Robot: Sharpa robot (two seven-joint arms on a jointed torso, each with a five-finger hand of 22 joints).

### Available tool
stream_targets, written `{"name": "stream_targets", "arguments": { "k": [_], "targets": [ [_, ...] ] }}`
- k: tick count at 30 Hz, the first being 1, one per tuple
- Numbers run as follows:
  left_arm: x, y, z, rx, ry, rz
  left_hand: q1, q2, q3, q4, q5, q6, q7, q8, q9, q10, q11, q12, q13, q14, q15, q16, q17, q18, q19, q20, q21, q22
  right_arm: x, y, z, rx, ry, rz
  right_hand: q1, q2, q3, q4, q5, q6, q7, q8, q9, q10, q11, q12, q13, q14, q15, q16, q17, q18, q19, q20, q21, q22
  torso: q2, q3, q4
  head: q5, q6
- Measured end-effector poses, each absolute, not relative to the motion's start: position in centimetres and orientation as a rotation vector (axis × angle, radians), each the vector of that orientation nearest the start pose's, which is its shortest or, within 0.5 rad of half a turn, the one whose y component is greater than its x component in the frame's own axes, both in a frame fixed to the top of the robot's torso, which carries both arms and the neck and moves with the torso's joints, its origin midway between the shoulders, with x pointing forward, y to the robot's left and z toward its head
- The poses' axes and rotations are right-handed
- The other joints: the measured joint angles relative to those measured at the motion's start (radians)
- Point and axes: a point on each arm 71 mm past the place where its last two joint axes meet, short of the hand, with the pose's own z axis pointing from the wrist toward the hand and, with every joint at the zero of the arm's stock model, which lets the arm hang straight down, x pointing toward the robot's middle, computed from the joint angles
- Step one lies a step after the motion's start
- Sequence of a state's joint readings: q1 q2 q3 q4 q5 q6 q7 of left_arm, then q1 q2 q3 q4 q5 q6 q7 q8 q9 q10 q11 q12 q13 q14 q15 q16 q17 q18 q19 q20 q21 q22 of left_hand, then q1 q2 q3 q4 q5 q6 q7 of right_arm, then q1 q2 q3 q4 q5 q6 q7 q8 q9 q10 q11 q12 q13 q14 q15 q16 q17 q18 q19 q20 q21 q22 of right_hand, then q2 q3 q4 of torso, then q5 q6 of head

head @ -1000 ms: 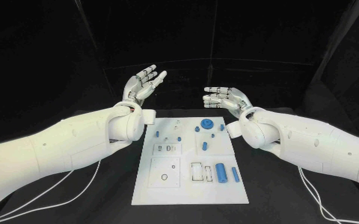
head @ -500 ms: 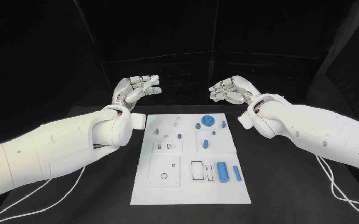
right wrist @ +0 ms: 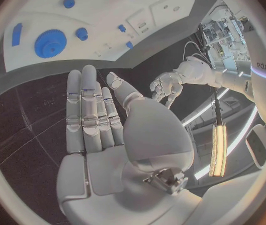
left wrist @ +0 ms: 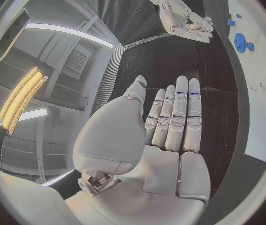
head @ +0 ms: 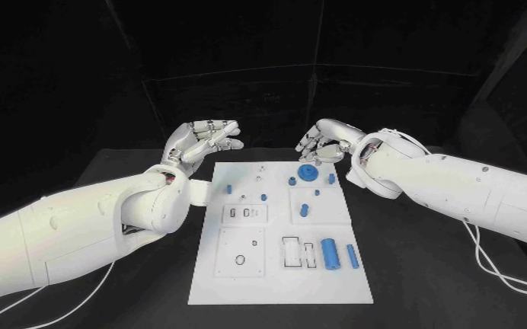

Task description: Assemble the parts on the task board

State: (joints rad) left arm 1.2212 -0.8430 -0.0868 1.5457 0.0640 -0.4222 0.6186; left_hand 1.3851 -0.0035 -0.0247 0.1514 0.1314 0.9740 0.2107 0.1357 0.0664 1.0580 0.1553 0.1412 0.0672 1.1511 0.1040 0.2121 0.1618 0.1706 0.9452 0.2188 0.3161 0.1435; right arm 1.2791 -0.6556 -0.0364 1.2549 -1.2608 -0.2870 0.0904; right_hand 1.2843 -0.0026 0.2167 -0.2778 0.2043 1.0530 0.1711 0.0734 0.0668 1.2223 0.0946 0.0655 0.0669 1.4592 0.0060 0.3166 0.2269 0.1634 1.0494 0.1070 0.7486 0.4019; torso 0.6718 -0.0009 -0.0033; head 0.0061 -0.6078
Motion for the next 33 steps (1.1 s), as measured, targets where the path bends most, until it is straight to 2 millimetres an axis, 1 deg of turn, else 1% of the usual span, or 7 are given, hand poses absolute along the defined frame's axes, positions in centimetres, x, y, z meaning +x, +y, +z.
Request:
{"name": "stream_targets", "arguments": {
  "k": [6,13,15,21,22,25,33],
  "targets": [
    [48.1,20.8,-16.9,-1.049,1.210,-1.582,0.000,0.000,0.003,-0.003,0.000,0.000,0.000,-0.003,0.000,0.000,0.000,-0.006,0.000,0.000,0.000,-0.004,0.001,0.000,0.000,0.000,0.000,-0.001,54.0,-16.0,-15.8,-0.254,1.635,0.705,-0.015,-0.015,0.003,0.003,-0.017,-0.014,0.001,-0.008,0.000,-0.030,0.003,0.000,0.000,0.003,-0.003,0.054,0.043,0.000,0.000,0.000,0.050,0.030,0.021,-0.0010,0.0034,-0.003,0.002],
    [48.0,20.7,-16.9,-1.043,1.218,-1.593,0.000,0.000,0.003,-0.003,0.000,0.000,0.000,-0.003,0.000,0.000,0.000,-0.006,0.000,0.000,0.000,-0.008,0.001,0.000,0.000,0.000,0.000,-0.002,54.0,-14.9,-16.1,-0.351,1.655,0.632,-0.021,-0.021,0.005,0.015,-0.029,-0.038,-0.002,-0.008,0.000,-0.056,0.005,0.000,0.004,0.003,-0.003,0.144,0.106,0.000,0.004,-0.004,0.100,0.060,0.039,-0.0012,0.0035,-0.007,0.006],
    [47.9,20.6,-16.9,-1.043,1.220,-1.596,0.000,0.000,0.003,-0.003,0.000,0.000,0.000,-0.003,0.000,0.000,0.000,-0.006,0.000,0.000,0.000,-0.008,0.001,0.000,0.000,0.000,0.000,-0.002,54.0,-14.7,-16.2,-0.364,1.659,0.622,-0.021,-0.021,0.003,0.017,-0.029,-0.040,0.000,-0.008,0.000,-0.058,0.004,0.000,0.005,0.003,-0.003,0.164,0.120,0.000,0.004,-0.004,0.111,0.066,0.041,-0.0012,0.0035,-0.007,0.007],
    [47.8,20.3,-16.8,-1.040,1.227,-1.609,0.000,0.000,0.003,-0.003,0.000,0.000,0.000,-0.003,-0.001,0.000,0.000,-0.006,0.000,0.000,0.000,-0.008,0.002,0.000,0.000,0.000,0.000,-0.002,54.1,-14.4,-16.4,-0.396,1.676,0.584,-0.021,-0.021,0.011,0.025,-0.029,-0.046,-0.006,-0.008,0.000,-0.058,0.003,0.000,0.008,0.002,-0.003,0.241,0.175,0.000,0.004,-0.004,0.155,0.094,0.050,-0.0012,0.0033,-0.008,0.009],
    [47.8,20.2,-16.8,-1.040,1.228,-1.610,0.000,0.000,0.003,-0.003,0.000,0.000,0.000,-0.003,-0.001,0.000,0.000,-0.006,0.000,0.000,0.000,-0.008,0.002,0.000,0.000,0.000,0.000,-0.002,54.2,-14.4,-16.4,-0.402,1.680,0.577,-0.021,-0.021,0.011,0.025,-0.029,-0.046,-0.006,-0.008,0.000,-0.061,0.000,0.000,0.008,0.002,-0.003,0.247,0.178,0.000,0.003,-0.004,0.157,0.096,0.051,-0.0012,0.0033,-0.008,0.009],
    [47.7,20.2,-16.8,-1.040,1.230,-1.612,0.000,0.000,0.001,-0.004,0.000,0.000,0.000,-0.005,-0.001,0.000,0.000,-0.006,0.000,0.000,0.000,-0.008,0.002,0.000,0.000,0.000,0.000,-0.002,54.2,-14.3,-16.5,-0.413,1.688,0.563,-0.021,-0.021,0.011,0.031,-0.029,-0.049,-0.003,-0.008,0.000,-0.065,0.003,0.000,0.009,0.002,-0.003,0.265,0.191,0.000,0.000,0.000,0.169,0.104,0.053,-0.0013,0.0033,-0.007,0.009],
    [47.6,20.2,-16.8,-1.040,1.233,-1.615,0.000,0.000,0.000,-0.006,0.000,0.000,0.000,-0.008,-0.001,0.000,0.000,-0.010,-0.001,0.000,0.000,-0.008,0.002,0.000,0.000,0.000,0.000,-0.003,54.4,-13.9,-16.7,-0.440,1.706,0.534,-0.018,-0.024,0.022,0.041,-0.029,-0.049,-0.003,-0.008,0.000,-0.065,0.004,0.000,0.011,0.002,-0.003,0.330,0.232,0.000,0.021,0.004,0.254,0.204,0.058,-0.0017,0.0033,-0.007,0.007]
  ]
}}
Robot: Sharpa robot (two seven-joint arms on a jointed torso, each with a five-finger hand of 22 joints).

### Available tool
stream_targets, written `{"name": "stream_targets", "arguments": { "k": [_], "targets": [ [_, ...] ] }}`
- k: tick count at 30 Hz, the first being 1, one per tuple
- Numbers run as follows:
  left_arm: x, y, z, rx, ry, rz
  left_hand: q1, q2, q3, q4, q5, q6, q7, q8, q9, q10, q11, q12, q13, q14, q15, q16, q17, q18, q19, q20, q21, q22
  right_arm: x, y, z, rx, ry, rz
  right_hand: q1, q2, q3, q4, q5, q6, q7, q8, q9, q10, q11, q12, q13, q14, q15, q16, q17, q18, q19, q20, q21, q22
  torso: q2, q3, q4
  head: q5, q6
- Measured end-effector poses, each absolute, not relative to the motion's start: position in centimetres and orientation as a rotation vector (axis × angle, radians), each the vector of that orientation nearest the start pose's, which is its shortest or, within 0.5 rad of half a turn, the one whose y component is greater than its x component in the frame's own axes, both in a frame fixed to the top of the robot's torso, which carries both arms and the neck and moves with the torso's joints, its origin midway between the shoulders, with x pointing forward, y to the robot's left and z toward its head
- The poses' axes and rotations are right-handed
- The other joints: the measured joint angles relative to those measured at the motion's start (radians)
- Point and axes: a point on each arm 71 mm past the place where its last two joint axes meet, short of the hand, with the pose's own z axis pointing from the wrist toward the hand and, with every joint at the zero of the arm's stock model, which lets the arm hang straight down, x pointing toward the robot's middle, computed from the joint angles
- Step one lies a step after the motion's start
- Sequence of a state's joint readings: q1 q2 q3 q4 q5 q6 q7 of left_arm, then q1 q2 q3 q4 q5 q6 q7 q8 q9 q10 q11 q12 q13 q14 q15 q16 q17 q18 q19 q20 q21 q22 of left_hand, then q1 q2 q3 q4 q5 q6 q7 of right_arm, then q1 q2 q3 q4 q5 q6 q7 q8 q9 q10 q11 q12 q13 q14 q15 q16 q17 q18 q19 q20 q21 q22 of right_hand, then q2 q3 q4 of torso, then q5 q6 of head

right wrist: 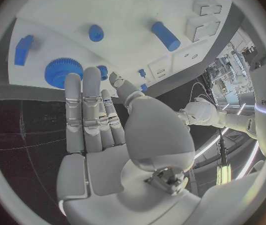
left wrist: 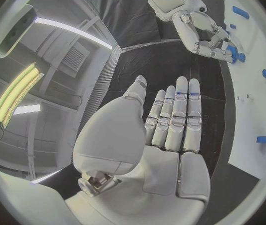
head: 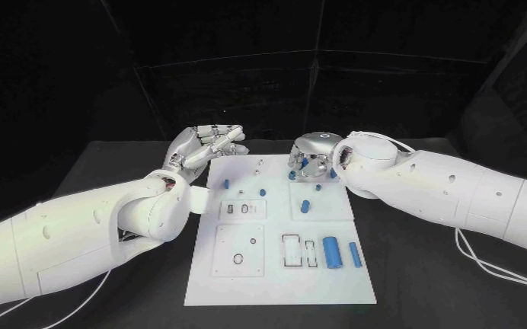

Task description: Assemble the parts on the task board

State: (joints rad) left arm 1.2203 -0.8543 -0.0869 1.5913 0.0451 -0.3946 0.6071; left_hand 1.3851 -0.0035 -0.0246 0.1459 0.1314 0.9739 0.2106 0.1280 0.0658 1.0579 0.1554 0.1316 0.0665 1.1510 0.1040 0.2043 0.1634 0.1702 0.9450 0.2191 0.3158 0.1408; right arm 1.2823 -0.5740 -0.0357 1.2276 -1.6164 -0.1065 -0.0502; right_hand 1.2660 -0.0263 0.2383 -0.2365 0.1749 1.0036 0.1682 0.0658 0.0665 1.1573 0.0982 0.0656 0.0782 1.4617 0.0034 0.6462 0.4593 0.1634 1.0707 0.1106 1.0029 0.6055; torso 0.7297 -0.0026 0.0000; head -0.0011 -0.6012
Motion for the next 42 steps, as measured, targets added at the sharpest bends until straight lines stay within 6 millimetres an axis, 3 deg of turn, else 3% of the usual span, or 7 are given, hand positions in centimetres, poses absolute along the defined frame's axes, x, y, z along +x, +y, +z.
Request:
{"name": "stream_targets", "arguments": {
  "k": [13,25,31,33,42],
  "targets": [
    [47.4,20.2,-16.7,-1.040,1.238,-1.621,0.000,0.000,0.000,0.000,0.000,0.000,0.000,0.000,0.000,0.000,0.000,0.000,0.000,0.000,0.000,-0.004,0.001,0.000,0.000,0.000,0.000,0.000,55.0,-13.3,-17.0,-0.458,1.722,0.513,0.003,-0.002,0.024,0.013,0.000,0.000,0.000,0.000,0.001,0.000,0.000,0.000,0.000,0.000,0.000,0.058,0.035,0.000,0.007,0.000,0.057,0.066,0.005,-0.0001,0.0019,-0.002,-0.005],
    [47.2,20.2,-16.6,-1.040,1.241,-1.624,0.000,0.000,0.000,0.000,0.000,0.000,0.000,0.000,0.000,0.000,0.000,0.000,0.000,0.000,0.000,-0.004,0.001,0.000,0.003,0.004,0.000,-0.001,55.2,-13.1,-17.2,-0.465,1.738,0.503,0.003,-0.002,0.058,0.020,0.000,0.004,-0.003,0.000,0.002,0.013,-0.006,0.000,0.000,0.000,0.000,0.167,0.135,0.000,0.049,-0.002,0.128,0.157,0.011,0.0004,0.0033,-0.001,-0.016],
    [47.2,20.3,-16.5,-1.039,1.240,-1.624,0.000,0.000,0.000,0.000,0.000,0.000,0.000,0.000,0.000,0.000,0.000,0.000,0.000,0.000,0.000,-0.004,0.001,0.000,0.003,0.004,0.000,-0.001,55.3,-13.0,-17.3,-0.471,1.754,0.498,0.005,0.000,0.078,0.022,0.000,0.022,-0.003,0.000,0.003,0.028,-0.005,0.000,0.000,0.000,0.000,0.215,0.180,-0.001,0.063,-0.002,0.158,0.199,0.015,0.0010,0.0035,0.001,-0.019],
    [47.2,20.3,-16.4,-1.039,1.241,-1.624,0.000,0.000,0.000,0.000,0.000,0.000,0.000,0.000,0.000,0.000,0.000,0.000,0.000,0.000,0.000,-0.008,0.001,0.000,0.003,0.004,0.000,-0.001,55.3,-13.0,-17.4,-0.472,1.760,0.496,0.006,0.001,0.083,0.025,-0.002,0.027,-0.002,0.004,0.003,0.033,-0.007,0.000,0.000,0.000,0.000,0.235,0.199,-0.017,0.070,-0.002,0.171,0.216,0.017,0.0011,0.0034,0.001,-0.019],
    [47.3,20.4,-16.4,-1.039,1.240,-1.622,-0.004,0.004,0.003,-0.003,0.000,0.000,0.000,-0.004,0.000,0.000,0.000,-0.004,0.000,0.000,0.000,-0.008,0.002,0.000,0.003,0.004,0.000,-0.002,55.4,-12.8,-17.4,-0.477,1.770,0.494,0.012,0.007,0.123,0.030,-0.004,0.070,-0.014,0.012,0.006,0.069,-0.021,0.004,0.004,0.003,-0.004,0.305,0.258,-0.016,0.097,-0.011,0.221,0.284,0.018,0.0014,0.0031,0.005,-0.030]
  ]
}}
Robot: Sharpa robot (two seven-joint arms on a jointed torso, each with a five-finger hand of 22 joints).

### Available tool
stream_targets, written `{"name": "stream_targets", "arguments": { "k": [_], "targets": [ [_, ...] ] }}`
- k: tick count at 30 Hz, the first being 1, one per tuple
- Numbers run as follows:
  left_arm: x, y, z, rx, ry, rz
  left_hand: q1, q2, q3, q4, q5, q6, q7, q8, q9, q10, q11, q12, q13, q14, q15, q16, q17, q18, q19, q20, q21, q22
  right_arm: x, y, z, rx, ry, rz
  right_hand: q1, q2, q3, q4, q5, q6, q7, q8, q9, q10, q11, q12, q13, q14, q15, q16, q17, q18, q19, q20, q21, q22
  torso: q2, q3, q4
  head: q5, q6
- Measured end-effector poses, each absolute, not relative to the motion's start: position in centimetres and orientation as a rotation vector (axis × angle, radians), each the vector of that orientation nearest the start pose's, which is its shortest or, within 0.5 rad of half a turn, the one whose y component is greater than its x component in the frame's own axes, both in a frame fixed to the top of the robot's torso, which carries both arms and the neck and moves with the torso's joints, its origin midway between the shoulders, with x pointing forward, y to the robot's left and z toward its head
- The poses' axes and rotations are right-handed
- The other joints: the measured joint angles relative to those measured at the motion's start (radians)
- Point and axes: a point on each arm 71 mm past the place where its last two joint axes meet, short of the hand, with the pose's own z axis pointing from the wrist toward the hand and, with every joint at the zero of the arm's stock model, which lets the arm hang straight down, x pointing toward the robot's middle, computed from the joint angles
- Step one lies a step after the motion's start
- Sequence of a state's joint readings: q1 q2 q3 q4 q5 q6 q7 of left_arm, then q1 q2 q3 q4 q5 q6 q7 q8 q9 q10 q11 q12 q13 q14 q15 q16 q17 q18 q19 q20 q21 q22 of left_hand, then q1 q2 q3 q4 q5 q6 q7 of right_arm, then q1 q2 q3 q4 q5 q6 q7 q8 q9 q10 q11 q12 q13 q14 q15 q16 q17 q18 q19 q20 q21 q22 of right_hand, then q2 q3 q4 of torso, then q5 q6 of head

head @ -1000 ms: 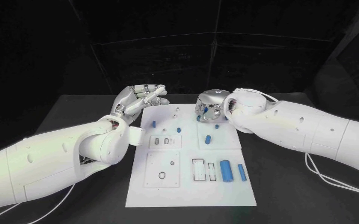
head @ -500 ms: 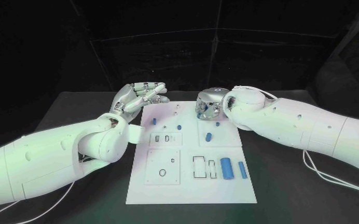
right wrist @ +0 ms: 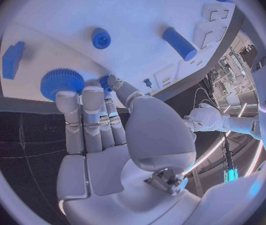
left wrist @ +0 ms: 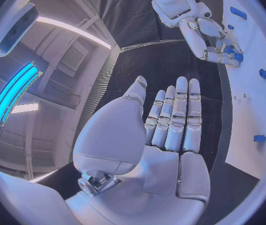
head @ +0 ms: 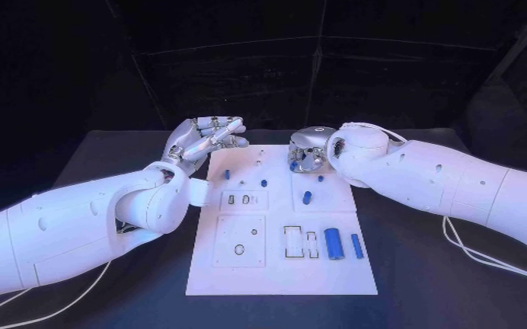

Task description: Assemble the parts on the task board

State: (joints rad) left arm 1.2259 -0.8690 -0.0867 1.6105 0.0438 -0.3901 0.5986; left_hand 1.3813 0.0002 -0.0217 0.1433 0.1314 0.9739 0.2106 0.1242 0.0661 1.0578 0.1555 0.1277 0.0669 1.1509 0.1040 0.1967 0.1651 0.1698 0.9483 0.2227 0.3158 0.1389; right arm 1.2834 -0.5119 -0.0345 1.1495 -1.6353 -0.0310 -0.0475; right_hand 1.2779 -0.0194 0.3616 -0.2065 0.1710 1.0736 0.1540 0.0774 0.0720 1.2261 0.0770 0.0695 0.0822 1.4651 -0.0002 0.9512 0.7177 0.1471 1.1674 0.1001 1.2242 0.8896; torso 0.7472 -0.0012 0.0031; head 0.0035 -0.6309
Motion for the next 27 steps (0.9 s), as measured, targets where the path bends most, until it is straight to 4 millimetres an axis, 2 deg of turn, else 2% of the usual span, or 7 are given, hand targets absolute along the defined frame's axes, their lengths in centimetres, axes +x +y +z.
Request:
{"name": "stream_targets", "arguments": {
  "k": [1,6,7,11,15,20,27],
  "targets": [
    [47.3,20.4,-16.4,-1.039,1.240,-1.621,0.000,0.000,0.000,0.000,0.000,0.000,0.000,0.000,0.000,0.000,0.000,0.000,0.000,0.000,0.000,0.000,0.000,0.000,0.000,0.000,0.000,0.000,55.4,-12.7,-17.4,-0.478,1.769,0.495,0.000,0.000,0.005,0.001,-0.001,0.002,0.000,0.000,0.000,0.003,0.003,0.000,0.000,0.000,0.000,0.004,0.004,0.000,0.000,0.000,0.002,0.003,0.000,0.0000,0.0000,0.001,-0.001],
    [47.4,20.6,-16.5,-1.040,1.238,-1.615,0.000,0.000,-0.003,-0.003,0.000,0.000,0.000,0.000,0.000,0.000,0.000,0.000,0.000,0.000,0.000,-0.006,0.000,0.000,0.000,0.000,0.000,0.000,55.4,-12.7,-17.4,-0.479,1.760,0.501,0.007,0.007,0.034,0.005,-0.006,0.026,-0.005,0.000,-0.001,0.027,-0.006,0.000,0.004,0.001,-0.006,0.036,0.028,-0.001,0.010,-0.002,0.026,0.032,0.000,-0.0005,0.0000,0.005,0.002],
    [47.4,20.6,-16.5,-1.040,1.238,-1.614,0.000,0.000,-0.003,-0.003,0.000,0.000,0.000,0.000,0.000,0.000,0.000,0.000,0.000,0.000,0.000,-0.006,0.000,0.000,0.000,0.000,0.000,0.000,55.4,-12.7,-17.4,-0.478,1.755,0.503,0.008,0.008,0.039,0.005,-0.008,0.030,-0.006,0.004,-0.001,0.034,-0.006,0.000,0.005,0.000,-0.007,0.043,0.036,-0.016,0.016,-0.002,0.032,0.041,0.000,-0.0006,0.0001,0.006,0.001],
    [47.5,20.7,-16.5,-1.040,1.238,-1.611,0.000,0.000,-0.003,-0.003,0.000,0.000,0.000,0.000,0.000,0.000,0.000,0.000,0.000,0.000,0.000,-0.006,0.000,0.000,0.000,0.000,0.000,0.000,55.2,-12.7,-17.1,-0.470,1.716,0.521,0.010,0.009,0.047,0.014,-0.010,0.048,-0.013,0.011,-0.001,0.048,-0.013,0.007,0.012,0.002,-0.010,0.074,0.067,-0.016,0.027,-0.005,0.053,0.073,0.000,-0.0008,0.0011,0.008,-0.006],
    [47.5,20.8,-16.5,-1.041,1.237,-1.609,0.000,0.000,-0.003,-0.003,0.000,0.000,0.000,0.000,0.000,0.000,0.000,0.000,0.000,0.000,0.000,-0.006,0.000,0.000,0.000,0.000,0.000,0.000,54.9,-12.7,-16.7,-0.455,1.671,0.545,0.010,0.009,0.051,0.017,-0.011,0.051,-0.015,0.012,0.000,0.050,-0.015,0.007,0.014,0.003,-0.011,0.085,0.077,-0.016,0.030,-0.009,0.057,0.082,0.000,-0.0008,0.0009,0.010,-0.007],
    [47.5,21.0,-16.5,-1.042,1.235,-1.605,0.004,0.004,-0.003,-0.003,0.000,0.004,0.004,0.000,0.000,0.000,0.000,-0.004,0.000,-0.002,0.002,-0.006,0.000,0.000,0.000,0.000,0.000,-0.001,54.6,-12.2,-16.1,-0.431,1.620,0.570,0.010,0.009,0.055,0.022,-0.014,0.051,-0.015,0.013,0.000,0.050,-0.015,0.007,0.015,0.003,-0.011,0.095,0.089,-0.016,0.037,-0.009,0.065,0.093,0.000,-0.0007,-0.0005,0.012,0.000],
    [47.6,21.0,-16.5,-1.042,1.234,-1.602,0.004,0.004,0.000,-0.006,0.000,0.004,0.004,-0.004,0.000,0.000,0.000,-0.004,0.000,-0.004,0.004,-0.012,0.001,0.000,0.000,0.000,0.000,-0.002,55.5,-10.6,-15.6,-0.379,1.573,0.558,0.009,0.009,0.056,0.032,-0.020,0.054,-0.017,0.012,0.000,0.053,-0.018,0.007,0.016,0.000,-0.015,0.112,0.107,-0.015,0.045,-0.009,0.072,0.109,0.002,-0.0005,0.0006,0.010,0.007]
  ]
}}
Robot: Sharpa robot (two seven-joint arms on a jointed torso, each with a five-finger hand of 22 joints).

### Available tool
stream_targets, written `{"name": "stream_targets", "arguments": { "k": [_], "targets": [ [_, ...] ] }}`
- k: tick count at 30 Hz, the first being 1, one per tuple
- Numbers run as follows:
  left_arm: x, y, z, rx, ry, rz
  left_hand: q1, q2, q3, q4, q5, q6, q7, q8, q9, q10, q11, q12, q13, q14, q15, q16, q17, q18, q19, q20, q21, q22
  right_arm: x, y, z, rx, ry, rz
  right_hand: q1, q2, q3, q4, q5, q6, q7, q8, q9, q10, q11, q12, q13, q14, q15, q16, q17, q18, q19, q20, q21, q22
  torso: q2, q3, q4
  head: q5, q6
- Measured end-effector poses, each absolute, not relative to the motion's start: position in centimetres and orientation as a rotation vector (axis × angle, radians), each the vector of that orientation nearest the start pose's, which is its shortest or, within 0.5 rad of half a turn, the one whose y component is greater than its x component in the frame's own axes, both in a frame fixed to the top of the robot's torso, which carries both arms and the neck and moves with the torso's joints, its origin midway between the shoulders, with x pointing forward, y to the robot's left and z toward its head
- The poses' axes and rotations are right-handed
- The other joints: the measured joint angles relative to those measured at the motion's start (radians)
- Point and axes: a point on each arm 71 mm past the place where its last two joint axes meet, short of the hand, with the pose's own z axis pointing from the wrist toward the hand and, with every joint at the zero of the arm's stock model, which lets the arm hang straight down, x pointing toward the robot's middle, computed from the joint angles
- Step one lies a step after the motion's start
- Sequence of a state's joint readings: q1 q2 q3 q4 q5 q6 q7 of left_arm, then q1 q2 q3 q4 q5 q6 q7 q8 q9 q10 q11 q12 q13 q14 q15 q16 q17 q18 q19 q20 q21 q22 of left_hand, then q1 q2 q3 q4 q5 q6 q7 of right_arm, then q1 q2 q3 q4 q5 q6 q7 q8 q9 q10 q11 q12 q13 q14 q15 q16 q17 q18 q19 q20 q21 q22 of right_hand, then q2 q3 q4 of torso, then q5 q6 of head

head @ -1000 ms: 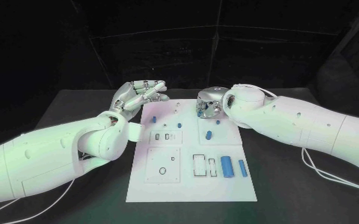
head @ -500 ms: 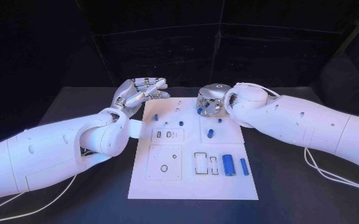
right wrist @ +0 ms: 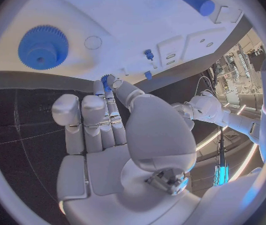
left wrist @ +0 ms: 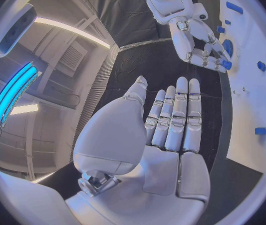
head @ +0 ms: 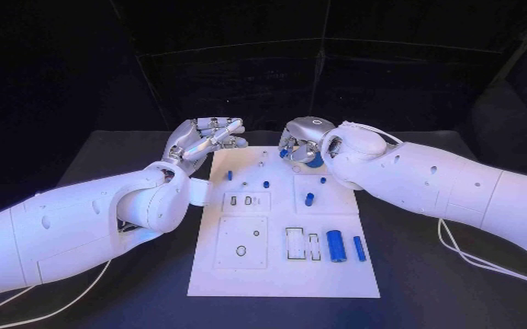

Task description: Assemble the parts on the task board

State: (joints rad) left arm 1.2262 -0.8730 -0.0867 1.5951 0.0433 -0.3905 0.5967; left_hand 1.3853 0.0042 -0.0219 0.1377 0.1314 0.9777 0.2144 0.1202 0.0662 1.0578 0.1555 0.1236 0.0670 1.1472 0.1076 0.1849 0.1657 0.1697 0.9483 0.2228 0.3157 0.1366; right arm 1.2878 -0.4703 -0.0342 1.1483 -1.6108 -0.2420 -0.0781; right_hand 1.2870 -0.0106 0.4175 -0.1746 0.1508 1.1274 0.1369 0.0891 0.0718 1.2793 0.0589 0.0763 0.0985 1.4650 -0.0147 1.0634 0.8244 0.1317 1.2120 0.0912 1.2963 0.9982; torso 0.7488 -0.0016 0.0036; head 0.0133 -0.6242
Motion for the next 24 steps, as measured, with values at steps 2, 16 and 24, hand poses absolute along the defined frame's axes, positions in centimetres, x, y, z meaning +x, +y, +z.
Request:
{"name": "stream_targets", "arguments": {
  "k": [2,16,24],
  "targets": [
    [47.6,21.0,-16.5,-1.042,1.234,-1.602,0.000,0.000,0.000,0.000,0.000,0.000,0.000,0.000,0.000,0.000,0.000,0.000,0.000,0.000,0.000,0.000,0.000,0.000,0.000,0.000,0.000,0.000,55.8,-10.1,-15.6,-0.366,1.567,0.552,-0.005,-0.005,0.000,0.002,0.000,0.001,-0.001,0.000,0.000,0.000,0.000,0.000,0.001,0.000,0.000,0.004,0.003,0.000,0.000,0.000,0.001,0.002,0.001,-0.0001,0.0009,0.000,-0.002],
    [47.6,20.8,-16.5,-1.040,1.235,-1.605,0.000,0.000,0.000,-0.005,0.000,0.000,0.000,0.000,0.000,0.004,0.004,0.000,0.000,0.000,0.000,-0.004,0.000,0.000,0.000,0.000,-0.006,-0.001,57.2,-7.4,-15.7,-0.328,1.564,0.530,-0.017,-0.017,0.000,0.016,-0.005,0.000,-0.002,-0.003,0.001,0.000,0.000,-0.004,0.003,0.000,0.000,0.018,0.013,0.000,0.003,0.003,0.009,0.014,0.004,-0.0004,0.0001,0.004,-0.001],
    [47.7,20.8,-16.4,-1.039,1.233,-1.603,0.000,0.000,0.000,-0.005,0.000,0.000,0.000,0.000,0.000,0.004,0.004,0.000,0.000,0.000,0.000,-0.004,0.000,0.000,0.000,0.000,-0.006,-0.001,57.5,-6.9,-15.9,-0.325,1.573,0.520,-0.017,-0.017,0.003,0.019,-0.006,0.000,-0.003,-0.006,0.001,0.000,0.000,-0.008,0.003,0.000,0.000,0.023,0.015,0.000,0.003,0.003,0.014,0.016,0.004,-0.0003,0.0000,0.008,-0.003]
  ]
}}
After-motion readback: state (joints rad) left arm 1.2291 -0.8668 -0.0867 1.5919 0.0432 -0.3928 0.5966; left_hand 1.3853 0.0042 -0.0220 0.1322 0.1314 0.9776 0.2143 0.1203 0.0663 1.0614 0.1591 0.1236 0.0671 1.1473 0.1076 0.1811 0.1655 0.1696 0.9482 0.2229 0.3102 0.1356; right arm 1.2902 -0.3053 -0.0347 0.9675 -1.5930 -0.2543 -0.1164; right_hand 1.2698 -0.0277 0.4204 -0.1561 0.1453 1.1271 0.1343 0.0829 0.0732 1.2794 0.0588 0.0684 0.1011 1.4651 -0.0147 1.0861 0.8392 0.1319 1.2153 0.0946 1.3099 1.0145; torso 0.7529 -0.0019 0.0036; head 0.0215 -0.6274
